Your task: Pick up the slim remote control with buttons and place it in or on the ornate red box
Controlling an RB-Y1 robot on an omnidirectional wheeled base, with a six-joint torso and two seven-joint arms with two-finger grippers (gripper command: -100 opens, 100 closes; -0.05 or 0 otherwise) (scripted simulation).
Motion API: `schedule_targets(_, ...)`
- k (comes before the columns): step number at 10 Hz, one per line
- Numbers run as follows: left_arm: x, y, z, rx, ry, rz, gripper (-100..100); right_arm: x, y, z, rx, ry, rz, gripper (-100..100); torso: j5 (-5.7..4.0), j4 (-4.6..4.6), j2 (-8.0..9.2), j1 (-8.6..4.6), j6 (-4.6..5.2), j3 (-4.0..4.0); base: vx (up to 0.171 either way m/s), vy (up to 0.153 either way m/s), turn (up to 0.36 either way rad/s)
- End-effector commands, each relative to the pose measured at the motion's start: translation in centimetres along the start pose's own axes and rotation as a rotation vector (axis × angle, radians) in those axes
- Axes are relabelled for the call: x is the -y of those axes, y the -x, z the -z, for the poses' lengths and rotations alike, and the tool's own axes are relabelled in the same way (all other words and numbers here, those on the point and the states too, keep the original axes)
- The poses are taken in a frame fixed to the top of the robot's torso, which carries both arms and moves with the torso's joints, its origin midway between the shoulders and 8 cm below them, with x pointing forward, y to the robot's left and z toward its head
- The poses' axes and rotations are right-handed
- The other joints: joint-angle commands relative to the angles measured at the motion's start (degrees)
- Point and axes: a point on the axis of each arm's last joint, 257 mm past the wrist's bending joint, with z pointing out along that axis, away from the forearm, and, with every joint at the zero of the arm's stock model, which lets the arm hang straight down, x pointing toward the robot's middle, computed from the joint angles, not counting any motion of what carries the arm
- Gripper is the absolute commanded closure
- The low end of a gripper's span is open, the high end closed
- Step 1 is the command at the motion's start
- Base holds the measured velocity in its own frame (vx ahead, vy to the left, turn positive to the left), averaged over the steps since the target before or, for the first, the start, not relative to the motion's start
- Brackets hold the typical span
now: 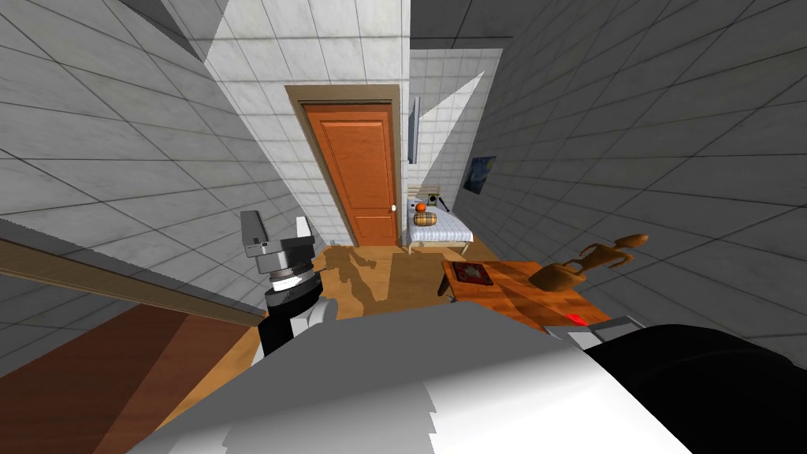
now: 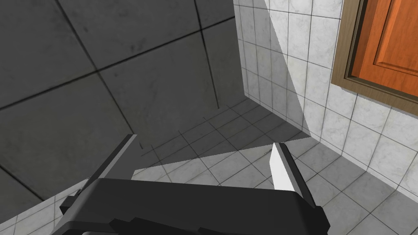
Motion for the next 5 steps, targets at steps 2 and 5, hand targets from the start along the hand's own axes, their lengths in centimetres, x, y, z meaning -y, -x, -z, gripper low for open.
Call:
schedule_targets(2, 0.0, 0.0, 0.0, 0.000, 0.000, 0.000, 0, -1.6, -4.8, 1.1, -0.110, 0.043, 0.090, -100, 0.00, 0.00, 0.03, 0.05, 0.00, 0.01, 0.074, -0.023, 0.030)
schedule_targets(5, 0.0, 0.0, 0.0, 0.000, 0.000, 0.000, 0, -2.2, -7.7, 2.2, -0.178, 0.075, 0.150, -100, 0.01, 0.03, 0.16, 0.07, 0.01, 0.08, 0.058, -0.025, 0.010)
